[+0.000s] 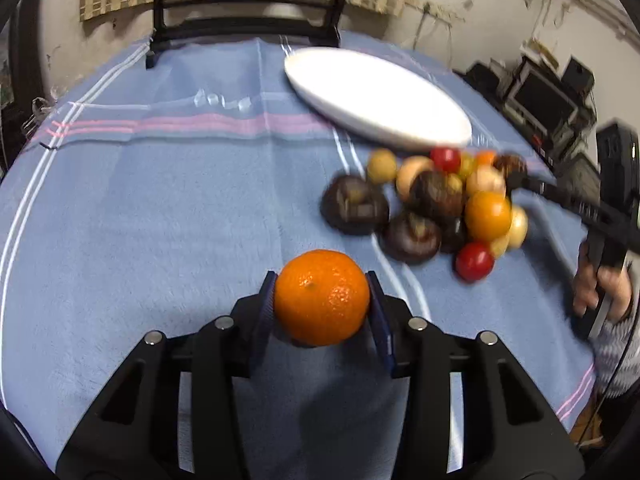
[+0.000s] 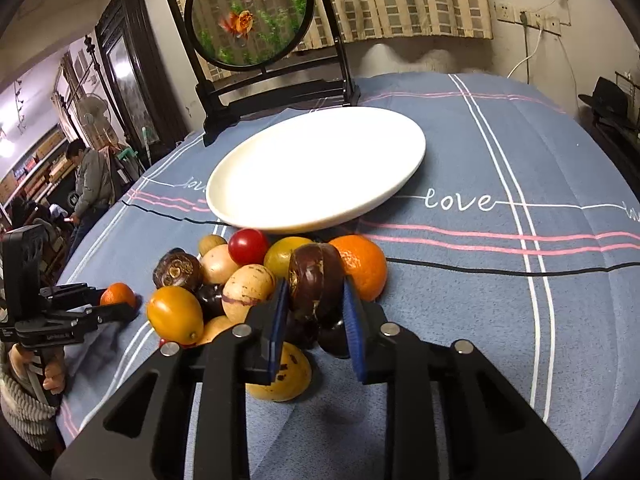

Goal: Organize fruits
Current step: 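Lift the mandarin with the left gripper while the right gripper grasps a dark brown fruit, then place the mandarin on the white plate with the left gripper while the right places the brown fruit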

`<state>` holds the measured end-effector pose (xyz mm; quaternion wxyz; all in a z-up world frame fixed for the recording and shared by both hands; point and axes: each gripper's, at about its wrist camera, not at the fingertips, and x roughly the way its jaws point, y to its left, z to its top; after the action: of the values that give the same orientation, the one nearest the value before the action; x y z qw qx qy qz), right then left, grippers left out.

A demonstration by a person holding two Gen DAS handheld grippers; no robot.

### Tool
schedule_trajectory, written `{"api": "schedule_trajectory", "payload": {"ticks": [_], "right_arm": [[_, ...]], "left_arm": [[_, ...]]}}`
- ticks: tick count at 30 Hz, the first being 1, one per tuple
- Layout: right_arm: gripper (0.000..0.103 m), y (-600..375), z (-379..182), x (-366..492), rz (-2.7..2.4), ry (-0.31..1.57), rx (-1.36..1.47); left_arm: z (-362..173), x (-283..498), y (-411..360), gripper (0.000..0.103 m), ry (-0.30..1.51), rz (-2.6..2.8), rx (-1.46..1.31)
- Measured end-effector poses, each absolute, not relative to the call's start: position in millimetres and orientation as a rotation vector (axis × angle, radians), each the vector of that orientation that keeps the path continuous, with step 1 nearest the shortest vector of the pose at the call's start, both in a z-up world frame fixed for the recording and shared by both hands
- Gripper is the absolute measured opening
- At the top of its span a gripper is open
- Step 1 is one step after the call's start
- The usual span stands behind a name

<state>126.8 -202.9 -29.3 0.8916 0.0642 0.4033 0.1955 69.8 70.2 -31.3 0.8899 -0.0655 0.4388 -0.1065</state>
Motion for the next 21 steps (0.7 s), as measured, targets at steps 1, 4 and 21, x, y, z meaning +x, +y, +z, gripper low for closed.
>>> {"api": "schedule_trajectory", "payload": {"ticks": [1,4,21], "right_arm": [[0.026,-203.6,-26.4,128.4,0.412,0.834,0.145],[0.020,-203.3,-7.5,144.5,0.413,0.805,0.169],[0.068,-192.5,-22.9,144.1,0.378,0.830,-0.017]], "left_arm": [[-18.0,80.6,69.5,0.044,0.889,-0.206,-0.139],[19.5,113.2,55.6,0.044,0.809,-0.174,-0.090],[-0.6,205.4,2.6,0.044,0.826,-0.265,-0.152]]}}
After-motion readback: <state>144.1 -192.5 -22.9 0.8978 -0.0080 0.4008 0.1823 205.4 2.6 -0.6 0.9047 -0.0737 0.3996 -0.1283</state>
